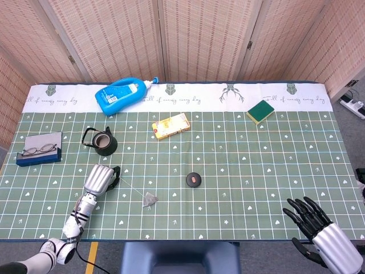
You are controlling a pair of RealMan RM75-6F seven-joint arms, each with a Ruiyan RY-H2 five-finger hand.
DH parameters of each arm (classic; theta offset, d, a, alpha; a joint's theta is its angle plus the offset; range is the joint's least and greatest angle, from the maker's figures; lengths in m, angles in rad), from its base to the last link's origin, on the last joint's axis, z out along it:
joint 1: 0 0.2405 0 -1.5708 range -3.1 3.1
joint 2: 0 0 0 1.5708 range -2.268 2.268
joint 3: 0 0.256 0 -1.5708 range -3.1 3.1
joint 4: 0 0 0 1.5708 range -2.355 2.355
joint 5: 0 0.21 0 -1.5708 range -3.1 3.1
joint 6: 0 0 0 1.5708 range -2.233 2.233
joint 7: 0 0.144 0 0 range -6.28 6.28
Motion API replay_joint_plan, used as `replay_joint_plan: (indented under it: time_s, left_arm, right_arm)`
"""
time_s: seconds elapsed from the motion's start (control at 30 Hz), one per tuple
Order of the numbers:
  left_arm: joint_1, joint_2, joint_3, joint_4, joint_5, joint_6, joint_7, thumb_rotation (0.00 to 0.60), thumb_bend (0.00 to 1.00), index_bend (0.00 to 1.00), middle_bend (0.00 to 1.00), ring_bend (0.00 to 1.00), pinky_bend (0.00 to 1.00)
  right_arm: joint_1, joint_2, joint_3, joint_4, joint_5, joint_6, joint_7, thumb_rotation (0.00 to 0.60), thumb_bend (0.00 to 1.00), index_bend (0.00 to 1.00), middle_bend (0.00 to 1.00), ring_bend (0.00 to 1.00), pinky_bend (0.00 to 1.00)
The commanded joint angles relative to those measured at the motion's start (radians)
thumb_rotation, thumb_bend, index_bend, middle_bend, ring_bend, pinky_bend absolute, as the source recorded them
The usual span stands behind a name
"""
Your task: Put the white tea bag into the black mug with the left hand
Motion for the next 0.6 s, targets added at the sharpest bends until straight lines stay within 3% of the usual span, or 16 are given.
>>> replay_joint_plan:
  time_s: [0.03,0.33,0.6]
  left_arm:
    - [0.0,0.002,0.0,-0.002,0.0,0.003,-0.001,0.6,0.48,0.65,1.0,1.0,1.0]
    - [-0.002,0.037,-0.016,-0.049,0.004,0.053,0.012,0.6,0.48,0.65,1.0,1.0,1.0]
    - [-0.003,0.12,-0.045,-0.188,0.009,0.121,0.07,0.6,0.49,0.65,1.0,1.0,1.0]
  right_arm:
    - [0.0,0.0,0.0,0.0,0.001,0.0,0.001,0.6,0.42,0.0,0.0,0.0,0.0]
    - [0.003,0.001,0.001,-0.003,0.004,-0.005,0.001,0.6,0.42,0.0,0.0,0.0,0.0]
    - [0.004,0.0,0.001,-0.006,0.004,-0.009,-0.003,0.6,0.42,0.0,0.0,0.0,0.0]
